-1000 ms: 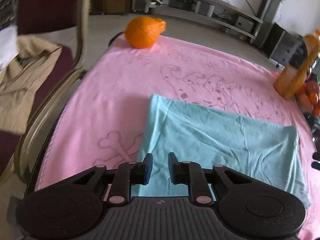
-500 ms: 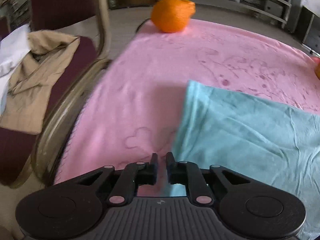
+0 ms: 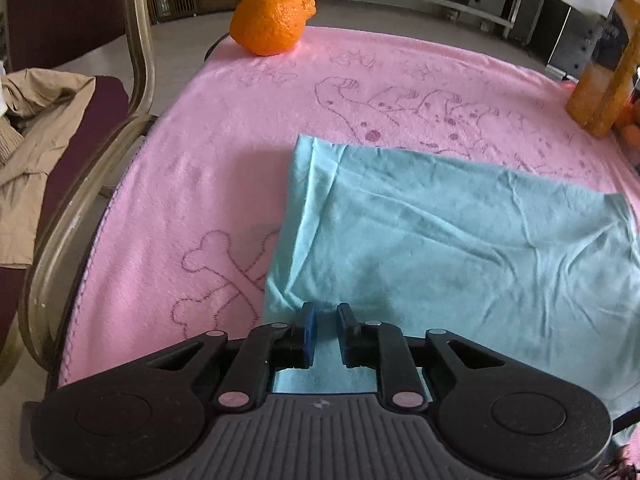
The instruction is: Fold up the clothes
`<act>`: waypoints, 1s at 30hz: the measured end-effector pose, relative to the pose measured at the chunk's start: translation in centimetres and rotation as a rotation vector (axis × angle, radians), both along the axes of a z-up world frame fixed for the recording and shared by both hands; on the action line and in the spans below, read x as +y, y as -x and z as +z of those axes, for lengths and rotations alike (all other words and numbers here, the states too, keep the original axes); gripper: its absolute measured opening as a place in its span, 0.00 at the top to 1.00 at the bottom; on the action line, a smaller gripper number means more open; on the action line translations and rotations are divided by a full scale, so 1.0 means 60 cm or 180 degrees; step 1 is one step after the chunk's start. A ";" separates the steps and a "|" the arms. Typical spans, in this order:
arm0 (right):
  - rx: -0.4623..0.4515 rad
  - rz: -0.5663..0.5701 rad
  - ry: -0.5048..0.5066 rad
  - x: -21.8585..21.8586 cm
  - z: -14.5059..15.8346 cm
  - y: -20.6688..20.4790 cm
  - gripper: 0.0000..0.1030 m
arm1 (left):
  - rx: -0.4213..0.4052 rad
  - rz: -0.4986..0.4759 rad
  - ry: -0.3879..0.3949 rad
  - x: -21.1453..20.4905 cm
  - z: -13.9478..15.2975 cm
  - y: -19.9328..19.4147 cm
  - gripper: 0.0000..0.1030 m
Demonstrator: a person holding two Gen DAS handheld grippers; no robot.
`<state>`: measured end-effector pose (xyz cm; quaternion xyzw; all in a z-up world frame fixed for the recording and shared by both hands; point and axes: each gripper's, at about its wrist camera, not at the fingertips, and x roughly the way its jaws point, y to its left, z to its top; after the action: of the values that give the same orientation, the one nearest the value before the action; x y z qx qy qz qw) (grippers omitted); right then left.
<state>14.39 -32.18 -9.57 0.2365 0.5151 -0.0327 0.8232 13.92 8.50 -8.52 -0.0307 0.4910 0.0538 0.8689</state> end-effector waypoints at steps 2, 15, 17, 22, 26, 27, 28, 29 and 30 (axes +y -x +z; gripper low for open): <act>0.0007 0.0204 0.0398 0.026 0.004 -0.002 0.98 | 0.0021 0.0041 -0.0074 0.002 0.000 0.000 0.82; -0.0650 -0.0363 -0.0317 -0.029 0.054 0.045 0.92 | -0.0554 0.0219 0.0297 0.037 0.064 0.025 0.86; -0.0747 -0.0411 -0.0834 -0.040 0.048 0.040 0.91 | -0.0681 0.0149 0.0439 0.029 0.070 0.017 0.86; -0.0561 -0.0315 -0.1200 -0.010 0.013 -0.019 0.89 | -0.0592 0.0164 0.0414 0.004 0.041 -0.028 0.86; -0.0412 -0.0290 -0.1455 0.007 -0.020 -0.058 0.89 | -0.0401 0.0395 0.0416 0.014 0.015 -0.053 0.86; -0.0345 -0.0341 -0.1435 0.007 -0.029 -0.062 0.89 | -0.0304 0.0464 0.0352 0.019 0.006 -0.056 0.87; -0.0282 -0.0402 -0.1406 0.005 -0.038 -0.064 0.89 | -0.0216 0.0537 0.0283 0.025 -0.003 -0.059 0.86; -0.0235 -0.0502 -0.1346 -0.004 -0.048 -0.064 1.00 | -0.0219 0.0580 0.0268 0.031 -0.005 -0.057 0.84; -0.0203 -0.0615 -0.1306 -0.015 -0.056 -0.062 1.00 | -0.0221 0.0613 0.0261 0.037 -0.007 -0.056 0.84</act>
<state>18.13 -33.06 -12.92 0.4481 0.4596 0.0015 0.7668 17.25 10.74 -8.93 -0.1152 0.4572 0.1159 0.8743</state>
